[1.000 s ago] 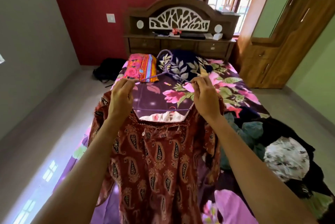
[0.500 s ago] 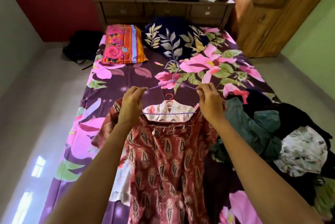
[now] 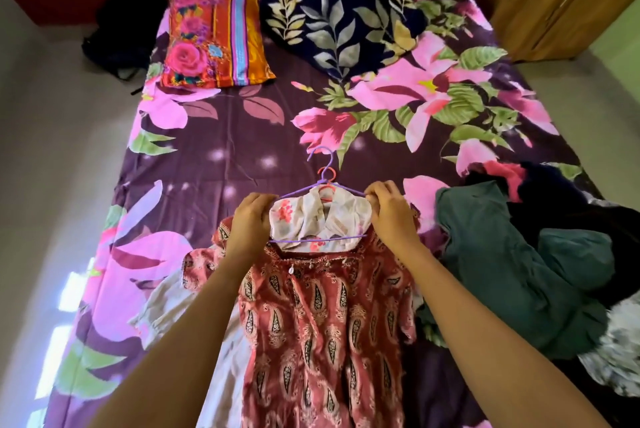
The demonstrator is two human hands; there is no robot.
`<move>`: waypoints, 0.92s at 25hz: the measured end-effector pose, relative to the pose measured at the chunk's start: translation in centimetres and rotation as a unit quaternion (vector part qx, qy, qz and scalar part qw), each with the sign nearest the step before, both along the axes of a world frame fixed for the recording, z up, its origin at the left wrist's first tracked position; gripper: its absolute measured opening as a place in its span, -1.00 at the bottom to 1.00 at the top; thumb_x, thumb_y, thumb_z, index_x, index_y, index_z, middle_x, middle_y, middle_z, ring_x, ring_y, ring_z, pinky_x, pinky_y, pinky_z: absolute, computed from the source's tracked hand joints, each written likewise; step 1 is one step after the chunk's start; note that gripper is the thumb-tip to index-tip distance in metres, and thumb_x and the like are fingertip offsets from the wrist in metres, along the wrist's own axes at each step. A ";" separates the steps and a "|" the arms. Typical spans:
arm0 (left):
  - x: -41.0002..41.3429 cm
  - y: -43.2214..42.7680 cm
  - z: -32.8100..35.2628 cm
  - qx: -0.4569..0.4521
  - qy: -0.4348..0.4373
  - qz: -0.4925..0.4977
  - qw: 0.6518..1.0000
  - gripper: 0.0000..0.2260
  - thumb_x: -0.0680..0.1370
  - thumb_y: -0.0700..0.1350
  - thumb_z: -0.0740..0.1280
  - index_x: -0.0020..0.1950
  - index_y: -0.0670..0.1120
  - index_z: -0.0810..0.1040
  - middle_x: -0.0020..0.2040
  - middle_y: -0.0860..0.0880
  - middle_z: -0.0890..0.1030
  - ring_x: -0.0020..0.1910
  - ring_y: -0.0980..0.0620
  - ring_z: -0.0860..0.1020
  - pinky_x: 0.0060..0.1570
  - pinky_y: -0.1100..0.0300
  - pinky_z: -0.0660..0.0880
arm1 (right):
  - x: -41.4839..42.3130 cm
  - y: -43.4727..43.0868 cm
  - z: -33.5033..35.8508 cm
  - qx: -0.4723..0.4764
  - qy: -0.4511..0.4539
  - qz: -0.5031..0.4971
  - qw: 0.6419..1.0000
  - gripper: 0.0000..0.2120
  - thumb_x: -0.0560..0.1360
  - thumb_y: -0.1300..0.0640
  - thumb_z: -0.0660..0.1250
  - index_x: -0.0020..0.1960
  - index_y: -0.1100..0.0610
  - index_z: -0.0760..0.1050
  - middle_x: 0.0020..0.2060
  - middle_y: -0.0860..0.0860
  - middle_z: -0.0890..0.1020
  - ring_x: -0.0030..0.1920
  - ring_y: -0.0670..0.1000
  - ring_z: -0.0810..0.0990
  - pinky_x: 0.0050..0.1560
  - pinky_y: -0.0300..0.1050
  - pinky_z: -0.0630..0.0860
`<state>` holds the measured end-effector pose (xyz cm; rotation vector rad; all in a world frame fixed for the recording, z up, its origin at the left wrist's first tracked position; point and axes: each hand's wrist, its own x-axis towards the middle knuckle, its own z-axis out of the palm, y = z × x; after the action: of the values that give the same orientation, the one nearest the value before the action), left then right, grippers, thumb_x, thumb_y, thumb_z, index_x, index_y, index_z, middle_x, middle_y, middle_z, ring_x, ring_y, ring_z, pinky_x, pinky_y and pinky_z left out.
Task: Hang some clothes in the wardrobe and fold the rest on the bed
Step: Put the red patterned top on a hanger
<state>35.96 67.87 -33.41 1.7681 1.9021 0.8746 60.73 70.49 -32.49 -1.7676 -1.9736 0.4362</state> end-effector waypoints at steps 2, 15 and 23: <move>0.4 1.3 -2.5 -0.060 0.002 0.005 0.998 -0.69 0.51 -0.37 0.26 0.26 -0.26 0.52 0.19 -0.25 0.54 0.20 -0.22 0.49 0.19 0.16 0.31 | -0.4 1.6 -2.8 -0.057 -0.019 -0.012 0.998 -0.80 0.56 0.29 0.21 0.16 0.26 0.49 0.04 0.22 0.49 -0.04 0.29 0.54 -0.15 0.03 0.41; 5.4 -1.8 -1.8 -0.362 0.119 -0.106 0.918 -0.64 0.53 -0.12 0.29 0.31 -0.19 0.44 0.21 -0.22 0.54 0.19 -0.18 0.51 0.17 0.01 0.46 | -2.6 -2.6 -1.4 -0.403 -0.082 0.080 0.908 -0.62 0.58 0.11 0.25 0.32 0.28 0.38 0.24 0.23 0.51 0.20 0.19 0.51 0.12 -0.07 0.46; 11.9 -9.0 8.5 -0.447 0.263 -0.389 0.761 -0.67 0.61 -0.06 0.23 0.27 -0.24 0.49 0.14 -0.19 0.61 0.08 -0.16 0.61 0.00 0.06 0.54 | 4.5 -14.2 8.0 -0.512 -0.119 0.057 0.849 -0.81 0.59 0.11 0.25 -0.15 0.20 0.41 -0.18 0.08 0.52 -0.28 0.02 0.46 -0.27 -0.16 0.41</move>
<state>47.87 58.84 -24.93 1.8898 1.1872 -0.7926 65.22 56.27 -24.51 -2.3632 -2.1878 1.6224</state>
